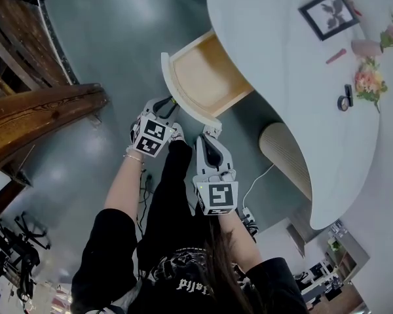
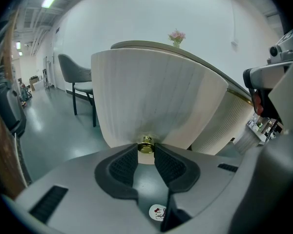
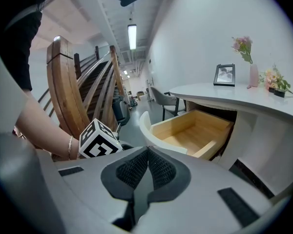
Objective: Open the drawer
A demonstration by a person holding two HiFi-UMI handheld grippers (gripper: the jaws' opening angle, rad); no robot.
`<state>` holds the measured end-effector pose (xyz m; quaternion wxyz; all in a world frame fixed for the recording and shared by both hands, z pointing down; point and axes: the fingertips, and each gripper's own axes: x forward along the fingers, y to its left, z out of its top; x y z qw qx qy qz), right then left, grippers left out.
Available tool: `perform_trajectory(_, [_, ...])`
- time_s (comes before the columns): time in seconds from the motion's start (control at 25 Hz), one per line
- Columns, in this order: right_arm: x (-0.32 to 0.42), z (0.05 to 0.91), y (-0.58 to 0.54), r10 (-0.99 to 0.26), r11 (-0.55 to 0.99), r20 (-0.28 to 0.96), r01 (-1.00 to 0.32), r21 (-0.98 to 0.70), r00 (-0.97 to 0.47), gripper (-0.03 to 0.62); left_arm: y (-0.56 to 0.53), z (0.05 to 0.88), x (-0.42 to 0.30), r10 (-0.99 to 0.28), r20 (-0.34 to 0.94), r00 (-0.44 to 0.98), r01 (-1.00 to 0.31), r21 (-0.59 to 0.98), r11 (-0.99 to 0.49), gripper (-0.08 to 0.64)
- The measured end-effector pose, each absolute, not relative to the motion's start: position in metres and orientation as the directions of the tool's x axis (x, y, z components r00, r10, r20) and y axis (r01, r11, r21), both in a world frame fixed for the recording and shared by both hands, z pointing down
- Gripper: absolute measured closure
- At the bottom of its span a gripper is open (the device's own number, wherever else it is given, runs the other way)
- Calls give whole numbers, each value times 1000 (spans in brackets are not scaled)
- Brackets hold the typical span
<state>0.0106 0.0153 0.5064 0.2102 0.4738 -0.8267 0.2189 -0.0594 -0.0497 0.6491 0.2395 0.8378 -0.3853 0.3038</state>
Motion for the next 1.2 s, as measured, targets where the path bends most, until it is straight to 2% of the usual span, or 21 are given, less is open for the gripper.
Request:
perform_trajectory(0.64, [14, 498, 26, -683, 463, 557, -870, -171, -473, 566, -44, 644, -67, -517, 707, 483, -818, 153, -554, 445])
perform_trajectory(0.84, [16, 494, 23, -682, 463, 554, -868, -179, -477, 566, -43, 645, -67, -511, 704, 494, -828, 201, -523, 442])
perform_trajectory(0.96, [19, 491, 21, -682, 456, 553, -870, -189, -478, 566, -35, 643, -67, -503, 706, 499, -833, 232, -502, 377])
perform_trajectory(1.2, [26, 484, 17, -681, 459, 561, -871, -172, -470, 566, -25, 621, -63, -522, 680, 514, -835, 258, -486, 354])
